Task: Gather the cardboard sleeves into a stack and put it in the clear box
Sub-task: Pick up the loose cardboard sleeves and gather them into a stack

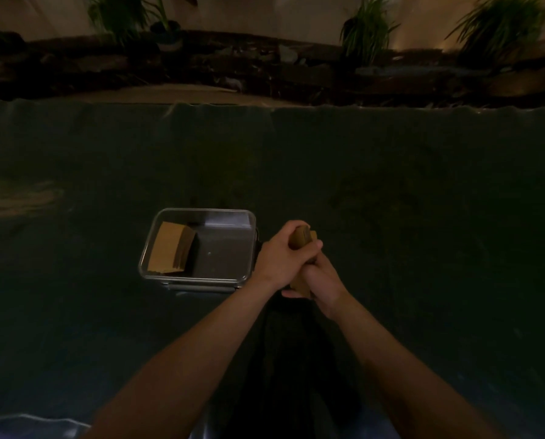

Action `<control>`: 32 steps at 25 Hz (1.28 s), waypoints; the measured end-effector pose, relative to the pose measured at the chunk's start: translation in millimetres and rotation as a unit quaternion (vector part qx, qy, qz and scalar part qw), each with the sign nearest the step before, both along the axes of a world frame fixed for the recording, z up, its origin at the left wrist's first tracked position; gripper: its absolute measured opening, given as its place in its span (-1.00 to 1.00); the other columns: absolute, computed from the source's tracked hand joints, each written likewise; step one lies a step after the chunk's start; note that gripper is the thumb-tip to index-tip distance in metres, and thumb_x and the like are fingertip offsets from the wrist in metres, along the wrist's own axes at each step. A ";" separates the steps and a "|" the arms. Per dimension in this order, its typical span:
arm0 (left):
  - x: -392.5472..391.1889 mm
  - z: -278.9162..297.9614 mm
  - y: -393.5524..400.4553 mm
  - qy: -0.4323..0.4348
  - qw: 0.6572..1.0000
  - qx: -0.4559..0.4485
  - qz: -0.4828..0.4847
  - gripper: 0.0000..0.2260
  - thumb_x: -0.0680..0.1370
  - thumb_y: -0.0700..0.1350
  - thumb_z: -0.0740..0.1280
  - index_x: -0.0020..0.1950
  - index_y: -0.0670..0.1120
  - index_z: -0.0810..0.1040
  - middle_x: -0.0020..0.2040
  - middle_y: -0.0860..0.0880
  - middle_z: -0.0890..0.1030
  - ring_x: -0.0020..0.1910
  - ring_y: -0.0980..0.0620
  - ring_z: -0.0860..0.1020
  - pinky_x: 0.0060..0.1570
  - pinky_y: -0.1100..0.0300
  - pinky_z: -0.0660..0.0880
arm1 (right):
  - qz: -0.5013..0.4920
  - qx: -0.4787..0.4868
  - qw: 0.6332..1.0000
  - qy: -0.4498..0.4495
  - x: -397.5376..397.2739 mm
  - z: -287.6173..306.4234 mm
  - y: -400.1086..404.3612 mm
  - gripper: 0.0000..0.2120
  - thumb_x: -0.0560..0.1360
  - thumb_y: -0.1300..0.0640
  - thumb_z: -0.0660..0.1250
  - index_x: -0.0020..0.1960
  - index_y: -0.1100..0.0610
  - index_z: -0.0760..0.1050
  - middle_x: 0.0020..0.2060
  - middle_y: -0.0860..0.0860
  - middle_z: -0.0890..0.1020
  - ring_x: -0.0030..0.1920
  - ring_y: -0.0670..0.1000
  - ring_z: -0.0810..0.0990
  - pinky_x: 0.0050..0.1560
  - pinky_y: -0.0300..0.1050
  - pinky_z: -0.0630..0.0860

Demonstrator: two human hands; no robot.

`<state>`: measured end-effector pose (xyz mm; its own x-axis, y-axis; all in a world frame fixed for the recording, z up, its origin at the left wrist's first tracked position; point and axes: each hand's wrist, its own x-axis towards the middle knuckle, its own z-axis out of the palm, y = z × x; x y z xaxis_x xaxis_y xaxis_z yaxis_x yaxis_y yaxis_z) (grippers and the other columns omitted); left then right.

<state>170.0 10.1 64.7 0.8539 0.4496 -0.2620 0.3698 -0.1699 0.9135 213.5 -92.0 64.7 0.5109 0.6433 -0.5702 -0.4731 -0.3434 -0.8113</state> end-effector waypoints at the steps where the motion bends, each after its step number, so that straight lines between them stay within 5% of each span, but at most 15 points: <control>1: 0.5 -2.4 2.9 0.002 1.000 0.016 0.003 -0.68 0.42 0.24 0.38 0.14 0.33 0.43 0.01 0.22 0.56 0.04 0.25 0.52 0.12 0.07 0.52 | -0.001 0.000 1.000 -0.011 0.2 -2.4 2.4 -0.78 0.57 -0.06 0.27 0.08 -0.40 0.40 0.16 -0.11 0.54 0.17 0.01 0.57 -0.08 0.00 0.67; 5: 0.8 -12.4 17.5 0.044 0.994 0.091 0.030 -0.74 0.45 0.25 0.35 0.09 0.34 0.38 -0.06 0.26 0.52 -0.01 0.20 0.51 0.06 0.11 0.50 | 0.002 -0.073 0.978 -0.194 6.0 -14.6 9.7 -0.68 0.55 0.01 0.33 0.28 -0.11 0.38 0.11 -0.06 0.57 0.12 -0.02 0.57 0.00 -0.16 0.50; 8: 5.0 -13.6 27.4 0.060 0.992 0.102 0.031 -0.72 0.43 0.30 0.33 0.08 0.34 0.35 -0.09 0.26 0.49 -0.09 0.25 0.48 -0.09 0.18 0.47 | -0.010 -0.090 0.957 -0.277 13.6 -16.9 14.1 -0.74 0.55 0.11 0.33 0.24 0.04 0.47 0.08 -0.01 0.61 0.08 -0.03 0.60 0.05 -0.13 0.54; 12: 8.0 -17.5 39.4 0.048 0.992 -0.106 0.048 -0.50 0.46 0.25 0.37 0.34 0.21 0.33 0.11 0.21 0.43 0.05 0.18 0.45 0.03 0.14 0.48 | -0.029 -0.103 0.969 -0.222 32.0 -17.5 15.0 -0.80 0.59 0.06 0.30 0.21 -0.02 0.45 0.05 -0.07 0.56 0.11 0.01 0.56 0.13 0.08 0.58; 16: 14.0 -35.8 43.2 0.096 0.966 -0.225 0.086 -0.84 0.56 -0.08 0.35 0.12 0.09 0.53 0.24 -0.02 0.56 0.15 0.02 0.55 0.17 0.00 0.54 | -0.067 -0.114 0.978 -0.159 46.8 -28.9 15.3 -0.69 0.56 0.04 0.34 0.29 -0.01 0.46 0.14 -0.03 0.57 0.20 0.05 0.54 0.24 0.16 0.52; 20: 30.9 -52.7 34.2 0.153 0.968 -0.160 0.122 -0.89 0.56 -0.08 0.35 -0.10 0.15 0.52 0.11 0.01 0.57 0.12 -0.01 0.53 0.14 0.00 0.52 | -0.032 -0.215 0.959 -0.184 59.5 -48.9 22.8 -0.55 0.56 0.00 0.34 0.42 0.07 0.43 0.28 0.07 0.57 0.26 0.11 0.54 0.25 0.03 0.51; 24: 48.0 -76.7 30.4 0.193 0.967 -0.084 0.142 -0.82 0.56 -0.08 0.33 -0.24 0.08 0.53 -0.17 0.07 0.54 -0.16 0.09 0.48 -0.29 0.23 0.34 | -0.008 -0.302 0.923 -0.240 67.8 -70.8 31.3 -0.66 0.56 -0.04 0.34 0.26 0.11 0.55 0.14 0.11 0.64 0.01 0.05 0.59 -0.04 -0.07 0.51; 32: 59.7 -111.2 24.2 0.264 0.957 0.043 0.110 -0.84 0.59 -0.05 0.28 -0.14 -0.02 0.61 -0.14 -0.02 0.60 -0.13 0.00 0.57 -0.26 0.19 0.37 | 0.000 -0.350 0.897 -0.270 64.2 -107.7 34.6 -0.69 0.57 -0.05 0.30 0.18 0.13 0.57 0.12 0.14 0.56 -0.02 0.10 0.61 -0.02 0.05 0.59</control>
<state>229.6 34.3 -46.5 0.4953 0.6424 -0.5848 0.8114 -0.1015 0.5757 277.7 -57.3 -42.9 0.8342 0.2244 -0.5038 -0.0752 -0.8587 -0.5069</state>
